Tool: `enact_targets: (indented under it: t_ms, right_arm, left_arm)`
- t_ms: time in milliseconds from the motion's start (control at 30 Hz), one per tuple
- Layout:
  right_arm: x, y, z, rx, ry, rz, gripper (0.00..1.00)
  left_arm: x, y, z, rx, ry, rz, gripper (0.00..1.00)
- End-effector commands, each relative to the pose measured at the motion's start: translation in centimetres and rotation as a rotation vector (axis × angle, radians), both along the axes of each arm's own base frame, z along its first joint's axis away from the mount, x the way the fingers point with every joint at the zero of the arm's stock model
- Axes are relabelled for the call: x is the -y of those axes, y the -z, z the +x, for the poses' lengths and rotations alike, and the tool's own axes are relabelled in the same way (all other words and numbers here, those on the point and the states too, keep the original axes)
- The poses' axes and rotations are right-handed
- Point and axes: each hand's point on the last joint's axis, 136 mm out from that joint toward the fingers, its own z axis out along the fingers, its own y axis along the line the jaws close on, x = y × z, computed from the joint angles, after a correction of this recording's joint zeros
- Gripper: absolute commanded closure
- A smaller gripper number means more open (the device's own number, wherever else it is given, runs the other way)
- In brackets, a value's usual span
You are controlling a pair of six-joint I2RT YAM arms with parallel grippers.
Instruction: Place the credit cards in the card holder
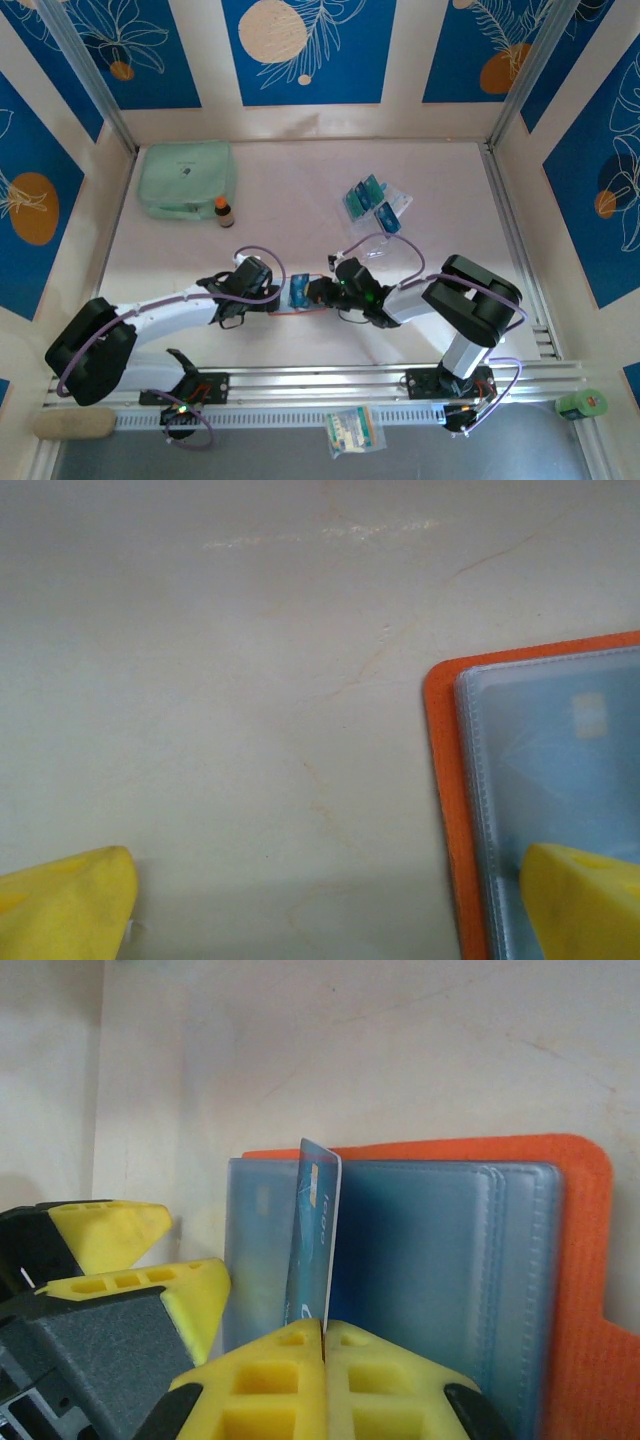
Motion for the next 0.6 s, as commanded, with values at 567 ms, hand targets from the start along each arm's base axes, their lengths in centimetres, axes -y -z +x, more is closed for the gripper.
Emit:
enact_targets:
  t_ms: [567]
  right_arm:
    - [0.4, 1.8, -2.1, -0.066, -0.023, -0.045, 1.0]
  left_arm:
    - [-0.8, 0.7, -0.9, -0.021, -0.011, 0.028, 0.02]
